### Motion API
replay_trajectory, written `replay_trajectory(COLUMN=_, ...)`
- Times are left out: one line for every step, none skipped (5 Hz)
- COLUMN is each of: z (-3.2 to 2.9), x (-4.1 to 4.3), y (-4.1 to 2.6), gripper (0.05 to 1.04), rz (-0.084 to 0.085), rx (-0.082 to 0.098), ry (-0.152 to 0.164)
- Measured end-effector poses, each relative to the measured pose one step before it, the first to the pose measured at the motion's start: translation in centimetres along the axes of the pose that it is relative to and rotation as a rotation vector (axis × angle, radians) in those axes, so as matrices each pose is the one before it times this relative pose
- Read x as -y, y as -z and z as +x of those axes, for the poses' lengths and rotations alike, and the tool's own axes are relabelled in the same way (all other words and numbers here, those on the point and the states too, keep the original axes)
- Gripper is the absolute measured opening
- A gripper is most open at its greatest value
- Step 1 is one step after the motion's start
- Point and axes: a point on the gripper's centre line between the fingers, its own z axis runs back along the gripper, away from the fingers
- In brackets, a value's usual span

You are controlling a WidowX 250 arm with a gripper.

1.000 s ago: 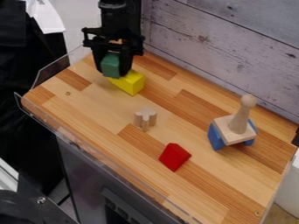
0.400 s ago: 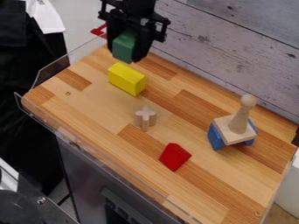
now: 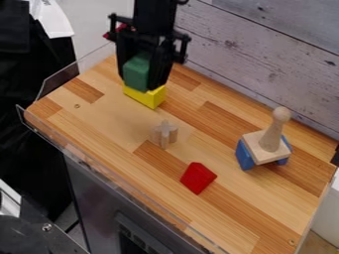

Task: Moves the object towards the right and places it between the yellow and the red object.

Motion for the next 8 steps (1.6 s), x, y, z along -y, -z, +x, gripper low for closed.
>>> replay_trajectory(z=0.088, x=0.697, y=1.379, gripper=0.597, rz=-0.0091, rx=0.0268, ry=0.051)
replay_trajectory(z=0.592, x=0.736, y=0.787, gripper=0.597, rz=0.0085, rx=0.0399, ry=0.0343)
replay_trajectory(z=0.148, x=0.89, y=1.024, gripper=0.597, rz=0.0058, rx=-0.0125, ry=0.0366)
replay_trajectory(z=-0.286, x=1.987, y=0.605, gripper=0.597, rz=0.0076, rx=-0.0169, ry=0.0598)
replay_trajectory(z=0.168, x=0.524, y=0.25, gripper=0.597, rz=-0.0016, rx=0.0011, ry=0.0152)
replay_trajectory(z=0.094, x=0.023, y=0.276, gripper=0.597, rz=-0.0031, rx=-0.0042, ry=0.0045)
replay_trajectory(z=0.027, x=-0.5, y=-0.152, gripper=0.597, rz=0.0067, rx=-0.0019, ry=-0.012)
replay_trajectory(z=0.536, x=-0.686, y=-0.654, gripper=0.597, rz=0.0177, rx=0.0198, ry=-0.0065)
